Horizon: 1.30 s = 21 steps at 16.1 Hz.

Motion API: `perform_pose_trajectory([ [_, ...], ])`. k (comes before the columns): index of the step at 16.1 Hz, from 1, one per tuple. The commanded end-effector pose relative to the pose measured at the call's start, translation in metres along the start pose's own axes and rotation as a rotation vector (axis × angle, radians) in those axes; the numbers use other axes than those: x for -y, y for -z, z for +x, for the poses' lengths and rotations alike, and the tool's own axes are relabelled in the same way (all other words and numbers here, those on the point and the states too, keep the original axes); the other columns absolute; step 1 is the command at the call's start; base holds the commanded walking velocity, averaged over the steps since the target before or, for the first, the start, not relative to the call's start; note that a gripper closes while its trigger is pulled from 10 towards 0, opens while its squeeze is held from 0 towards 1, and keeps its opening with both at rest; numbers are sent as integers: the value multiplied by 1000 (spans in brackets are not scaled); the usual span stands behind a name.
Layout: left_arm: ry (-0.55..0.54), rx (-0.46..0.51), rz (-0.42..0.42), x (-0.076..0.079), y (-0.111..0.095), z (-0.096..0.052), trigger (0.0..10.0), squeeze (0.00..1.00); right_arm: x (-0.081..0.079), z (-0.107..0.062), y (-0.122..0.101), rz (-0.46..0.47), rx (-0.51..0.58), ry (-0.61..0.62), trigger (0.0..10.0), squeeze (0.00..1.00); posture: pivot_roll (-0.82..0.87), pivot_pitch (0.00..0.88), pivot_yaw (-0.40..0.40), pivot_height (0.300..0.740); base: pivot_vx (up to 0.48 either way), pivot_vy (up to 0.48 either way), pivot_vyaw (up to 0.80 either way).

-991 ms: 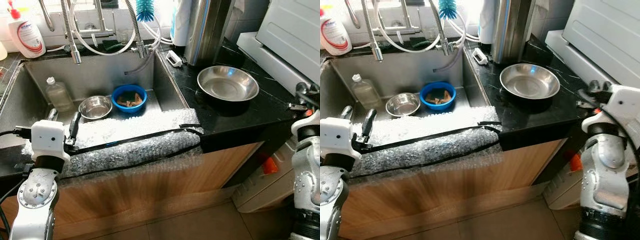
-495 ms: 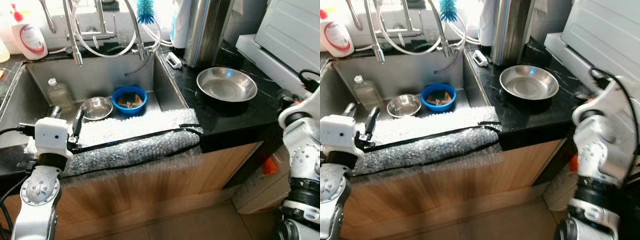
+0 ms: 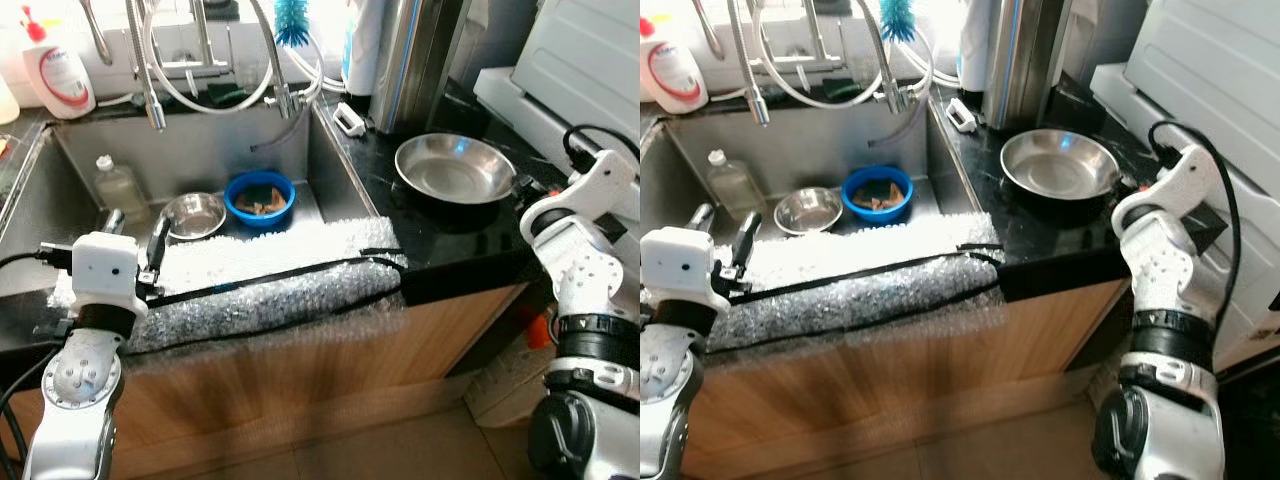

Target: Kitchen organization

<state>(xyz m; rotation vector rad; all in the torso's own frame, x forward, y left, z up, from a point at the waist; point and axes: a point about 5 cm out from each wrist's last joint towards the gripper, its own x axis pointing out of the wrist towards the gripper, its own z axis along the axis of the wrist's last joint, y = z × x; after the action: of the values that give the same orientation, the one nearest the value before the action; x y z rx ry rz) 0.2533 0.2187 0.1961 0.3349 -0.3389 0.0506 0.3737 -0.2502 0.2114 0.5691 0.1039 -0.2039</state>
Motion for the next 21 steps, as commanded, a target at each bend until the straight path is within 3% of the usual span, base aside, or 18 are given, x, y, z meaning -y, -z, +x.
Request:
perform_pose_trajectory([
  [1,11,16,7,1,-3,3,10000,0,-2,3,-5,17,21,3,10000,1000,29,102,-34,740,0,0,0],
  [4,13,16,8,1,-3,3,10000,0,-5,9,-11,64,42,11,10000,1000,32,103,-31,740,0,0,0],
  [5,15,17,7,1,-3,4,10000,0,-8,11,-12,60,45,9,10000,16,34,104,-32,740,0,0,0],
  [9,14,18,10,0,-4,4,10000,0,-13,16,-17,71,64,17,10000,0,37,106,-32,740,0,0,0],
  [21,24,11,11,1,-4,4,10000,0,-8,21,-14,107,69,86,10000,0,42,109,-32,740,0,0,0],
])
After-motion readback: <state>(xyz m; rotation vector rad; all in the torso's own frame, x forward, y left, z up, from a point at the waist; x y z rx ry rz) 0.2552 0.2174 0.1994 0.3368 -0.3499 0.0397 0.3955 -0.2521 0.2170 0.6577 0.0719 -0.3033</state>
